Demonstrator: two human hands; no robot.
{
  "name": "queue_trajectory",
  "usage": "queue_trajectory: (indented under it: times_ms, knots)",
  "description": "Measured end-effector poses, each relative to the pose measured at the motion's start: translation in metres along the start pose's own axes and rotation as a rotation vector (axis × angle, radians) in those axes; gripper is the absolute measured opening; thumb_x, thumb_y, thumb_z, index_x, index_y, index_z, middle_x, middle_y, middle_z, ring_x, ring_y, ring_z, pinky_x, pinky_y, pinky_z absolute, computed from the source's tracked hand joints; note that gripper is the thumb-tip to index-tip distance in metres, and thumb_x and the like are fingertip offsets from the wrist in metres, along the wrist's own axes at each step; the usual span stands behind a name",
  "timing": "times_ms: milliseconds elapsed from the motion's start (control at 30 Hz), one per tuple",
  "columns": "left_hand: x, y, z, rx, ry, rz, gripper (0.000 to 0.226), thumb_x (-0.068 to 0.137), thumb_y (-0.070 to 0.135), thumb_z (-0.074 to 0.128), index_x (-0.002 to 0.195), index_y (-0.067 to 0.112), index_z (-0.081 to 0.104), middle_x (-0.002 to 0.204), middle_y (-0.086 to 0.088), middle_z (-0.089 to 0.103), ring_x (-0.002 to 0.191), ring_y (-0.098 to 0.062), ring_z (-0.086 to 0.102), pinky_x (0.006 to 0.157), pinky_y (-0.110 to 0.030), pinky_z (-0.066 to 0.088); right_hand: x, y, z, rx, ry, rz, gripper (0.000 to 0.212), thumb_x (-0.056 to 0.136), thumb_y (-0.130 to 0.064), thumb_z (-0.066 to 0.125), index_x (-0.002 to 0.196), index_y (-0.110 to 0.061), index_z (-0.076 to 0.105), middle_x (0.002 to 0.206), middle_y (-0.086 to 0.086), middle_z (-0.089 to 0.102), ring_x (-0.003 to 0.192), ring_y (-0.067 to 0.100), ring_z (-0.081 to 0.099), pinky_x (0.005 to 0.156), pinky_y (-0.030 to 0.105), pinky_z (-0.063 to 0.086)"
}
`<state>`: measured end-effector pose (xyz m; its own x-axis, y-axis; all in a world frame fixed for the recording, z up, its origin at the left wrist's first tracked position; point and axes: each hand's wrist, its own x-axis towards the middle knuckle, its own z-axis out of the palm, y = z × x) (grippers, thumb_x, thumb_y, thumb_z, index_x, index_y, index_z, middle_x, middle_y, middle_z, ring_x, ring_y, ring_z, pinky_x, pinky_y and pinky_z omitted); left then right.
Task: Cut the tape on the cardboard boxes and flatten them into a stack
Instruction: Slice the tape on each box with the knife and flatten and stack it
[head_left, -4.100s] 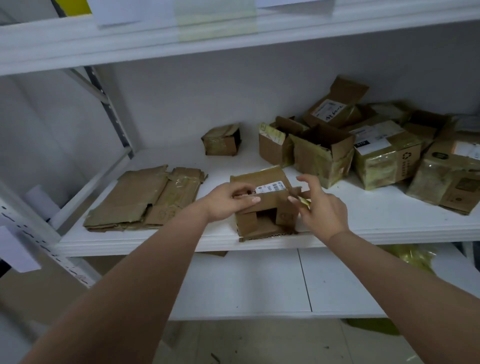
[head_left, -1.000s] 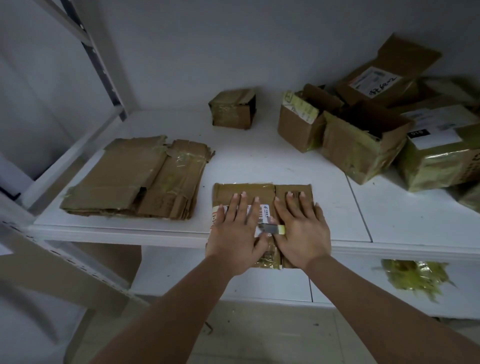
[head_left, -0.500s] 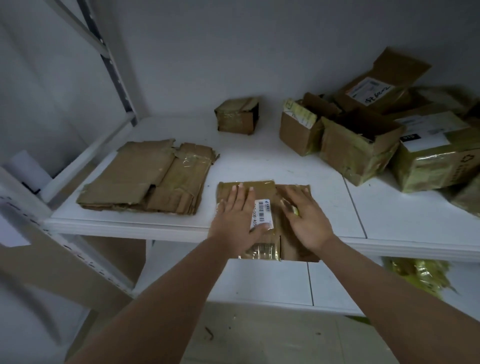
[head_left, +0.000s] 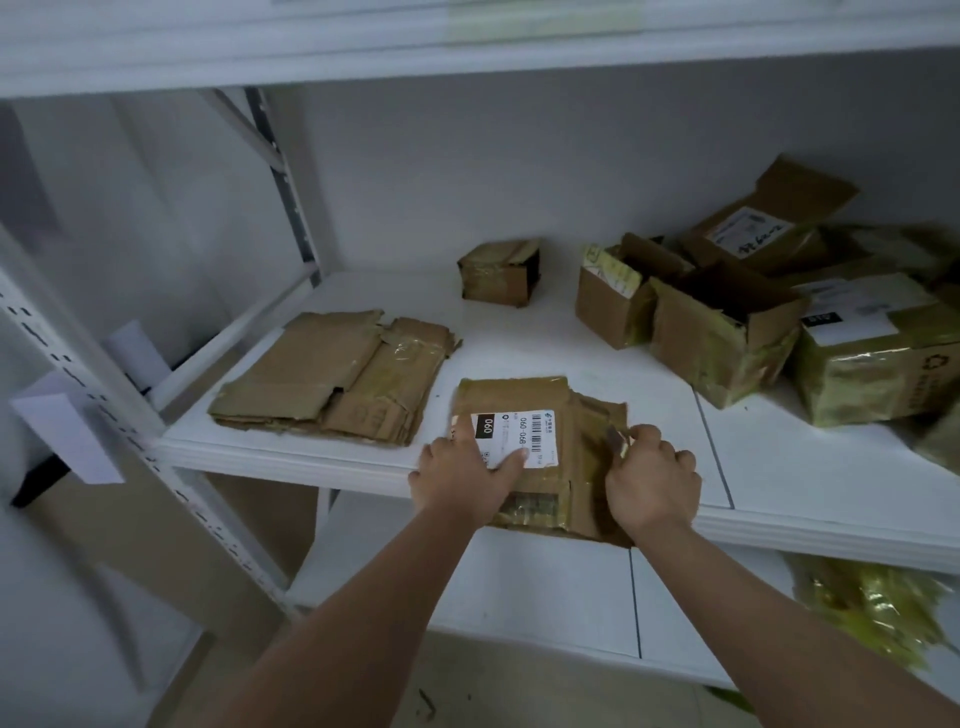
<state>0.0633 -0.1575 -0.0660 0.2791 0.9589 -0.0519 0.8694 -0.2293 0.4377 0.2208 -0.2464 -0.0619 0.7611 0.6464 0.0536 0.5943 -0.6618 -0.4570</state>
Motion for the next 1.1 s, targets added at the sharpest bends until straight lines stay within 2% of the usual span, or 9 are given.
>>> queue_trajectory:
  times_ms: [67, 133, 233, 367, 467, 700, 867, 1000, 1100]
  knots:
    - [-0.003, 0.007, 0.000, -0.061, 0.035, 0.004, 0.085, 0.080, 0.074, 0.046, 0.145, 0.023, 0.025, 0.128, -0.014, 0.049, 0.121, -0.033, 0.046, 0.099, -0.050, 0.042, 0.003, -0.004, 0.001, 0.139, 0.008, 0.022, 0.031, 0.099, -0.026, 0.039, 0.125, -0.009, 0.040, 0.125, 0.018, 0.051, 0.108, 0.037, 0.050, 0.086, 0.043, 0.041]
    - [-0.007, 0.014, -0.004, -0.125, 0.060, 0.010, 0.085, 0.081, 0.073, 0.047, 0.147, 0.026, 0.024, 0.130, -0.012, 0.046, 0.123, -0.030, 0.043, 0.098, -0.046, 0.042, 0.004, -0.010, 0.002, 0.233, 0.021, 0.021, 0.031, 0.098, -0.025, 0.041, 0.125, -0.010, 0.036, 0.125, 0.017, 0.042, 0.090, 0.039, 0.055, 0.070, 0.040, 0.043]
    - [-0.004, 0.017, -0.015, -0.125, 0.125, 0.014, 0.088, 0.077, 0.077, 0.049, 0.148, 0.032, 0.023, 0.130, -0.010, 0.044, 0.123, -0.028, 0.042, 0.095, -0.044, 0.042, 0.006, -0.018, 0.002, 0.171, 0.064, -0.026, 0.033, 0.097, -0.024, 0.044, 0.126, -0.010, 0.036, 0.126, 0.017, 0.033, 0.075, 0.036, 0.053, 0.061, 0.035, 0.039]
    - [0.003, 0.012, -0.032, 0.153, 0.269, 0.068, 0.094, 0.077, 0.076, 0.051, 0.151, 0.033, 0.014, 0.124, -0.010, 0.041, 0.114, -0.024, 0.042, 0.083, -0.034, 0.043, 0.008, -0.029, 0.006, -0.006, 0.139, -0.168, 0.033, 0.091, -0.018, 0.052, 0.119, -0.008, 0.040, 0.120, 0.017, 0.033, 0.085, 0.036, 0.052, 0.060, 0.035, 0.037]
    - [0.020, 0.005, -0.048, 0.245, 0.346, 0.128, 0.095, 0.079, 0.075, 0.049, 0.153, 0.031, 0.008, 0.122, -0.011, 0.040, 0.110, -0.023, 0.041, 0.074, -0.030, 0.039, 0.013, -0.052, 0.010, 0.011, 0.161, -0.202, 0.035, 0.087, -0.013, 0.056, 0.118, -0.007, 0.041, 0.119, 0.018, 0.034, 0.085, 0.039, 0.053, 0.060, 0.036, 0.037]
    - [0.075, -0.057, -0.119, 0.278, 0.431, 0.127, 0.093, 0.080, 0.078, 0.043, 0.153, 0.032, 0.010, 0.127, -0.013, 0.042, 0.114, -0.025, 0.041, 0.076, -0.032, 0.041, 0.024, -0.152, 0.025, 0.134, 0.187, -0.307, 0.044, 0.083, -0.009, 0.055, 0.125, -0.013, 0.043, 0.120, 0.014, 0.034, 0.089, 0.034, 0.050, 0.062, 0.034, 0.037]
    - [0.119, -0.105, -0.187, 0.263, 0.544, 0.178, 0.093, 0.075, 0.074, 0.057, 0.150, 0.034, 0.022, 0.144, -0.013, 0.032, 0.130, -0.029, 0.036, 0.087, -0.040, 0.047, 0.019, -0.236, 0.045, 0.193, 0.228, -0.392, 0.059, 0.081, -0.007, 0.057, 0.135, -0.023, 0.043, 0.120, 0.009, 0.033, 0.092, 0.028, 0.050, 0.064, 0.031, 0.037]
    - [0.148, -0.141, -0.206, 0.280, 0.502, 0.164, 0.094, 0.072, 0.078, 0.055, 0.149, 0.034, 0.024, 0.146, -0.013, 0.031, 0.131, -0.030, 0.036, 0.089, -0.043, 0.048, 0.016, -0.276, 0.061, 0.189, 0.231, -0.390, 0.058, 0.081, -0.008, 0.057, 0.135, -0.024, 0.043, 0.119, 0.007, 0.031, 0.091, 0.028, 0.050, 0.066, 0.033, 0.042]
    - [0.162, -0.175, -0.186, 0.215, 0.369, 0.110, 0.093, 0.074, 0.078, 0.052, 0.150, 0.033, 0.022, 0.147, -0.013, 0.033, 0.133, -0.032, 0.035, 0.098, -0.047, 0.044, 0.008, -0.282, 0.085, 0.113, 0.167, -0.398, 0.056, 0.081, -0.009, 0.059, 0.133, -0.025, 0.044, 0.119, 0.008, 0.032, 0.096, 0.028, 0.050, 0.068, 0.033, 0.045]
